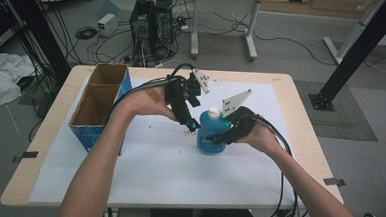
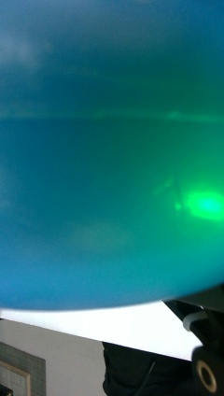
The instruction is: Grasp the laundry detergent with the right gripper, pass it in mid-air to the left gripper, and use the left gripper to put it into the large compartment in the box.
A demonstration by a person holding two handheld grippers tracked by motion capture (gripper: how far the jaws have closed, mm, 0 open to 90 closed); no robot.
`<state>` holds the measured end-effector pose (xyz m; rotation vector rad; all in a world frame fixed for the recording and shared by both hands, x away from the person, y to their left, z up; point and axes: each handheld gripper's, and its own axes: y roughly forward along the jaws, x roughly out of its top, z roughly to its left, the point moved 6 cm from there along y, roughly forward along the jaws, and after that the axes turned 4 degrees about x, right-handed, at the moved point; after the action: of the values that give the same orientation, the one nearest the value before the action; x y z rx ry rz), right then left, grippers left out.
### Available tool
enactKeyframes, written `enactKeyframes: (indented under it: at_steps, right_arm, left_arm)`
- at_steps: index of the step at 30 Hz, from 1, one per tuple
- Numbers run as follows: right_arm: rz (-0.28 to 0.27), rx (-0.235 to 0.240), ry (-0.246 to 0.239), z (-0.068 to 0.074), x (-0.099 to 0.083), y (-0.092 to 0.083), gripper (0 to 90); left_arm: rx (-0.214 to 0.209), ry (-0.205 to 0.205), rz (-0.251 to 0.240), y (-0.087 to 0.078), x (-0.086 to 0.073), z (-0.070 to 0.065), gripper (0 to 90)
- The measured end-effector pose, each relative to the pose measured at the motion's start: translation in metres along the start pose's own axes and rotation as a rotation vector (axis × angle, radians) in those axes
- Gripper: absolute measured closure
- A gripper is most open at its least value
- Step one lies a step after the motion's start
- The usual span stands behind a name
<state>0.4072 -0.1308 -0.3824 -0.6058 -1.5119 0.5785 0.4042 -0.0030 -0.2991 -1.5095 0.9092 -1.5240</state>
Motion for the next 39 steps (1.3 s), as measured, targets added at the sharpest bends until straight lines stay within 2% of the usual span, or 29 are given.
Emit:
enactKeyframes:
  at_steps: [2,3,4,8,11,15,16,17,18,22,28,29,30,37,39]
  right_arm:
    - [-0.031,-0.021,-0.048,-0.004,0.003,0.003,45.1]
    - [0.032,0.043,0.043,0.007,-0.002,0.000,45.0]
    - [0.034,0.055,0.062,0.010,-0.001,0.000,45.0]
    - [0.018,0.075,0.060,0.011,0.000,0.001,45.0]
    - [0.012,0.068,0.057,0.010,0.001,0.002,44.9]
    - [0.012,0.082,0.069,0.011,0.000,0.002,44.9]
    - [0.013,0.082,0.069,0.011,0.000,0.002,44.8]
    - [0.002,0.081,0.038,0.009,0.001,0.003,44.8]
    - [0.021,0.080,0.065,0.010,0.000,0.002,44.8]
    - [0.018,0.080,0.067,0.011,0.000,0.003,44.8]
    - [0.017,0.087,0.063,0.012,0.000,0.004,44.8]
    - [0.020,0.067,0.069,0.011,0.000,0.005,44.8]
    - [0.014,0.066,0.073,0.011,0.000,0.006,44.7]
    - [0.018,0.055,0.065,0.010,0.000,0.006,44.7]
    - [0.022,0.047,0.038,0.007,0.000,0.006,44.7]
  left_arm:
    - [-0.004,0.012,0.004,0.003,0.004,0.000,17.8]
    - [-0.006,0.016,0.005,0.004,0.006,0.000,17.8]
    - [-0.009,0.028,0.010,0.006,0.008,0.000,17.8]
    - [-0.009,0.048,0.024,0.013,0.014,-0.001,17.8]
    - [-0.009,0.049,0.020,0.018,0.018,-0.002,17.8]
    - [-0.012,0.059,0.024,0.022,0.021,-0.003,17.9]
    - [-0.010,0.090,0.044,0.021,0.020,-0.001,17.8]
    - [-0.013,0.047,0.017,0.024,0.022,-0.004,17.8]
    - [-0.011,0.050,0.018,0.025,0.022,-0.004,17.9]
    - [-0.009,0.068,0.036,0.030,0.023,-0.004,17.8]
    - [-0.012,0.067,0.042,0.035,0.024,-0.005,17.9]
    - [-0.012,0.064,0.040,0.036,0.025,-0.005,17.8]
    - [-0.008,0.065,0.044,0.037,0.025,-0.005,17.9]
    - [0.004,0.050,0.063,0.040,0.025,-0.005,18.2]
    - [0.010,0.046,0.063,0.041,0.026,-0.005,18.2]
